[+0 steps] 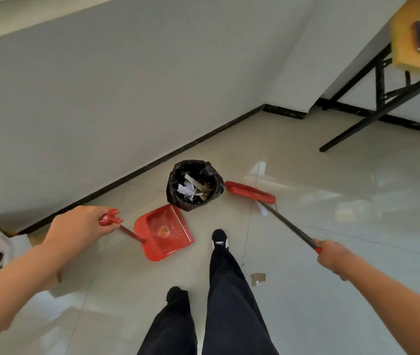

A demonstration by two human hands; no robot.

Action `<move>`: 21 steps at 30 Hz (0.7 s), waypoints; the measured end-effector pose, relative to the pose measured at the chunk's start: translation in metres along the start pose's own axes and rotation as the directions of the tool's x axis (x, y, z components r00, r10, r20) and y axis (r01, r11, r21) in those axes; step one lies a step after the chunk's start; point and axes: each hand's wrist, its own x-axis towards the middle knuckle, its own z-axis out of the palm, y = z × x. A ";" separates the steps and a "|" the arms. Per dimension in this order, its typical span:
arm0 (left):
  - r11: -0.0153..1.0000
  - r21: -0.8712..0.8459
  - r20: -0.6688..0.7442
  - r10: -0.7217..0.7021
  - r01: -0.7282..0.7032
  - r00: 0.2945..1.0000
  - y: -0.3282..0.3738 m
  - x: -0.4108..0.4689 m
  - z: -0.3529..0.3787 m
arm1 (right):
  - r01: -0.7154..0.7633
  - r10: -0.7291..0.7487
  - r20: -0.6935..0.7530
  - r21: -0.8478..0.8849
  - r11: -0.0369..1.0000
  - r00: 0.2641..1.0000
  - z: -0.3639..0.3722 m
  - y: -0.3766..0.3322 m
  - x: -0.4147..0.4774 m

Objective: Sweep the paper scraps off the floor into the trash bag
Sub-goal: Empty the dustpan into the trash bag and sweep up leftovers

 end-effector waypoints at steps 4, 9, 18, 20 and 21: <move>0.999 -0.013 -0.038 0.048 -0.048 0.998 -0.020 -0.023 0.016 | -0.023 0.024 -0.002 0.173 0.985 1.000 0.080 -0.006 -0.037; 0.990 0.049 -0.028 0.135 -0.133 0.990 -0.025 -0.060 0.026 | -0.032 0.032 0.000 0.012 0.999 0.999 0.169 0.010 -0.085; 0.859 0.282 0.092 0.419 -0.427 0.903 0.011 -0.085 0.045 | -0.104 0.089 0.077 0.237 0.966 0.993 0.246 0.079 -0.163; 0.826 0.307 0.104 0.464 -0.472 0.880 0.023 -0.079 0.049 | -0.134 0.117 0.069 0.367 0.921 0.991 0.254 0.098 -0.176; 0.818 0.311 0.107 0.475 -0.483 0.873 0.030 -0.078 0.049 | -0.147 0.129 0.070 0.423 0.894 0.989 0.257 0.106 -0.182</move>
